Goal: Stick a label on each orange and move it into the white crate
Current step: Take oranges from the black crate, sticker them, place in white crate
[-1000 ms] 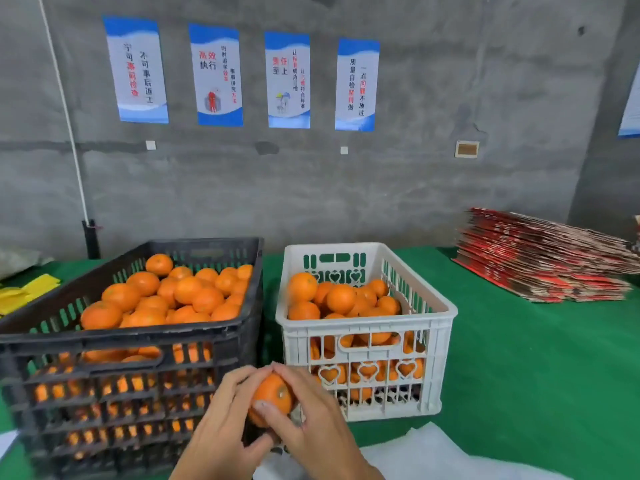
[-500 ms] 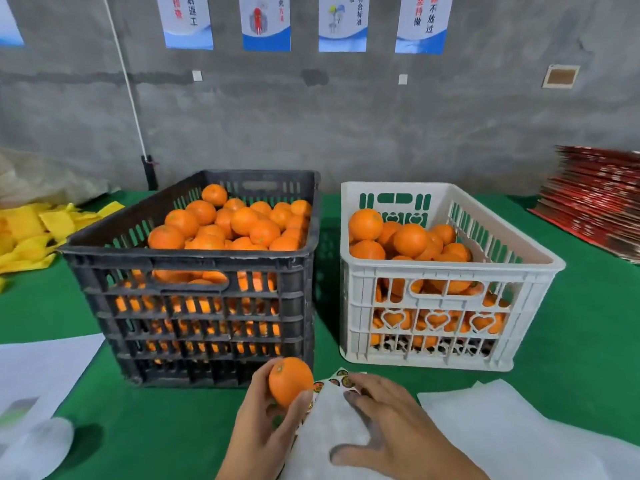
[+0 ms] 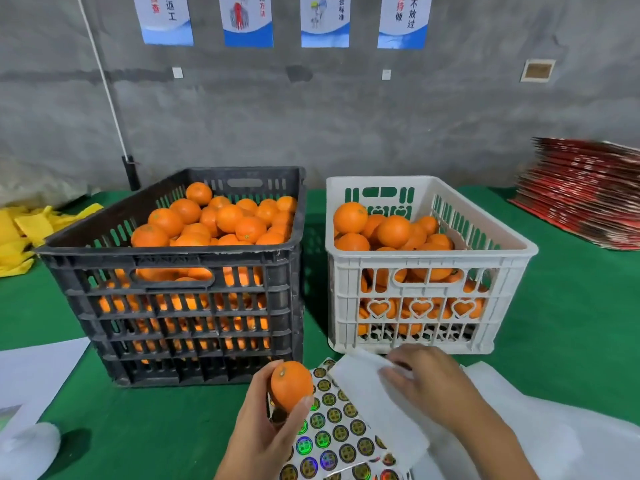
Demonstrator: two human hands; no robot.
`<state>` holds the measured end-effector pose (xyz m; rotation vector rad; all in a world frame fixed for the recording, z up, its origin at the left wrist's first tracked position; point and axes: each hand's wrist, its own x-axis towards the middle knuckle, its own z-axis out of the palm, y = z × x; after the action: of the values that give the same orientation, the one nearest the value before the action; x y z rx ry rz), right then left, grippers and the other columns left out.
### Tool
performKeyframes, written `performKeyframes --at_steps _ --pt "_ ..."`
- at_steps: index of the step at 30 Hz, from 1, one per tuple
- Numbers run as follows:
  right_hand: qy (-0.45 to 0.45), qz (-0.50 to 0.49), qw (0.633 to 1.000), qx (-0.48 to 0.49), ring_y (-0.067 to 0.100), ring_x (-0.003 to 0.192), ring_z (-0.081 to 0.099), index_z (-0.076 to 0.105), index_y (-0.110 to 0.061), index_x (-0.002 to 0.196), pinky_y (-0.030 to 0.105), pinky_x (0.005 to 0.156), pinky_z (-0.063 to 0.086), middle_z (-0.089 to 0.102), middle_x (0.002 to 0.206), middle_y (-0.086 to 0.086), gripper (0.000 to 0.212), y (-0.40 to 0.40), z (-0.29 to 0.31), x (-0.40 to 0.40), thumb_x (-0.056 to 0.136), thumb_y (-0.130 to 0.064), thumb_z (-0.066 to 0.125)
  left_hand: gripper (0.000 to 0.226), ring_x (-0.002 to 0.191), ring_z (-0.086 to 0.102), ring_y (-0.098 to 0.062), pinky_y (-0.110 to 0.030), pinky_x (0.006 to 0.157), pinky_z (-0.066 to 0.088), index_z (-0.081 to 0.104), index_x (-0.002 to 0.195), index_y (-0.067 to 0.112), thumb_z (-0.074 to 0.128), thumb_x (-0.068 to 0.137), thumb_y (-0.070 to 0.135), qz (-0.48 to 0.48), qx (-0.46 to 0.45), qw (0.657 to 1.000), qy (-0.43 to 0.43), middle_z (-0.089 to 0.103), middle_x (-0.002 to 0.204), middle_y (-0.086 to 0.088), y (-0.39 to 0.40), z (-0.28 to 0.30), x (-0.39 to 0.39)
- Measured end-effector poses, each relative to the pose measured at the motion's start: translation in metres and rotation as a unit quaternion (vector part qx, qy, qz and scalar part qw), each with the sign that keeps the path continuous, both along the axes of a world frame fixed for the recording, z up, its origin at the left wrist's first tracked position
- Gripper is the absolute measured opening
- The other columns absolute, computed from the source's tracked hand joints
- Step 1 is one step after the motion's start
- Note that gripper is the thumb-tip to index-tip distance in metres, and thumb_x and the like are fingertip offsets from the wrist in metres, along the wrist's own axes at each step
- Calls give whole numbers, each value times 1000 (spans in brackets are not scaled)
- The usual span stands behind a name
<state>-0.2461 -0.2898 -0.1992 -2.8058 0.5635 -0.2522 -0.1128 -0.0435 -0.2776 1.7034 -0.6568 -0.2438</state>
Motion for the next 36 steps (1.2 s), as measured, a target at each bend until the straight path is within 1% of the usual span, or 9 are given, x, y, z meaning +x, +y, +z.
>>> performKeyframes --at_steps 5,8,11,13,17,22,29,32,36 --pt "74 -201 974 -67 19 101 64 65 -27 104 31 83 48 70 109 -5 17 -35 18 -31 98 -42 61 71 113 64 2 -9 88 54 25 134 69 60 76 90 -96 126 983 -92 49 134 30 5 5 -7" --pt "57 -224 968 -93 20 110 60 65 -22 111 34 91 48 66 121 -2 22 -35 14 -30 96 -38 63 73 116 56 11 -6 91 49 17 137 68 53 79 91 -138 178 960 -165 35 139 40 2 9 -12" --pt "-73 -82 992 56 11 119 57 68 -30 125 31 102 48 62 133 -10 33 -19 4 -18 94 -42 71 71 119 47 20 -1 95 42 8 136 71 49 82 91 -158 211 946 -187 25 143 45 4 14 -11" --pt "-31 28 977 209 6 133 48 61 -33 139 32 117 38 53 146 -15 59 -1 -6 -8 86 -54 75 73 123 38 23 1 101 33 5 138 70 44 80 95 -168 240 936 -196 18 143 49 6 19 -7" --pt "70 109 971 198 3 151 21 38 -36 157 33 126 16 25 163 -27 99 19 -35 8 73 -76 73 78 126 19 30 -6 115 17 9 140 62 35 76 99 -172 277 922 -207 14 140 48 8 24 -6" --pt "67 147 983 93 5 149 21 38 -37 157 33 123 16 25 164 -25 94 29 -48 13 78 -86 54 77 117 58 15 -12 98 50 15 138 74 55 76 93 -169 191 965 -68 40 144 34 6 20 -16" --pt "-11 138 986 97 -4 119 37 65 -33 136 26 109 35 50 137 -26 67 31 -56 26 88 -76 47 83 111 63 10 -26 95 57 26 129 77 64 58 99 -105 110 988 9 48 141 23 -1 0 -13" --pt "-22 157 983 95 -5 117 40 69 -32 132 22 105 35 52 131 -27 87 28 -58 28 82 -90 27 89 112 61 13 -23 94 56 23 133 75 60 56 102 -104 125 987 8 47 140 27 -2 -1 -10" --pt "-33 183 981 61 -3 107 43 74 -29 125 22 97 40 56 123 -23 65 26 -60 28 94 -75 39 90 115 64 8 -15 89 53 21 140 69 55 63 101 -97 124 987 8 52 136 28 0 0 -12"
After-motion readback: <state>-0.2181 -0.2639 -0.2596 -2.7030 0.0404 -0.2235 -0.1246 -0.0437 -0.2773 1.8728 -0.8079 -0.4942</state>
